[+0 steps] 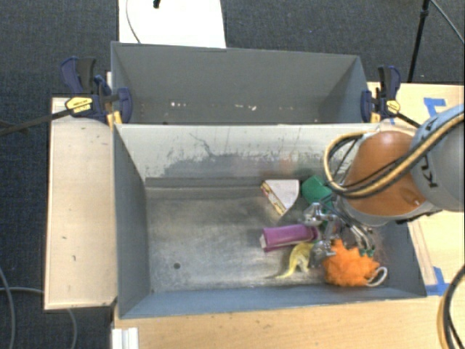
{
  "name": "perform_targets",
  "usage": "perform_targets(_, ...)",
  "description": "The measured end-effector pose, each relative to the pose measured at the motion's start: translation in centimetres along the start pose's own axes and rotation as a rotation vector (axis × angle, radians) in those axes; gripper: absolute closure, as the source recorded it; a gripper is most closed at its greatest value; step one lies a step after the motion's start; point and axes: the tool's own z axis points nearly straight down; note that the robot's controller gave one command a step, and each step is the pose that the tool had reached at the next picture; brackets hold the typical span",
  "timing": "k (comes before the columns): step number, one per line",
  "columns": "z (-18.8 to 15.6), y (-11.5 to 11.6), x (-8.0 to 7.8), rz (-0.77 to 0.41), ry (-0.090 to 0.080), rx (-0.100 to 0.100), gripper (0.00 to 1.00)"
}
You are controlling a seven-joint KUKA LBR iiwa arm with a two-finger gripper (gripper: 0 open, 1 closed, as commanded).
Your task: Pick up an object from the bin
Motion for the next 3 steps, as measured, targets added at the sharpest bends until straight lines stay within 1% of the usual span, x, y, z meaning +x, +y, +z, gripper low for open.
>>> perform_targets(1, -3.3, -1.8, 1.5, 0.055, 0.019, -0.007, 1.00)
perform_targets(2, -3.3, -1.8, 1.5, 0.055, 0.019, -0.007, 1.00)
perform_targets(3, -15.2, -2.7, 0.0, 0.075, 0.020, -0.006, 1.00)
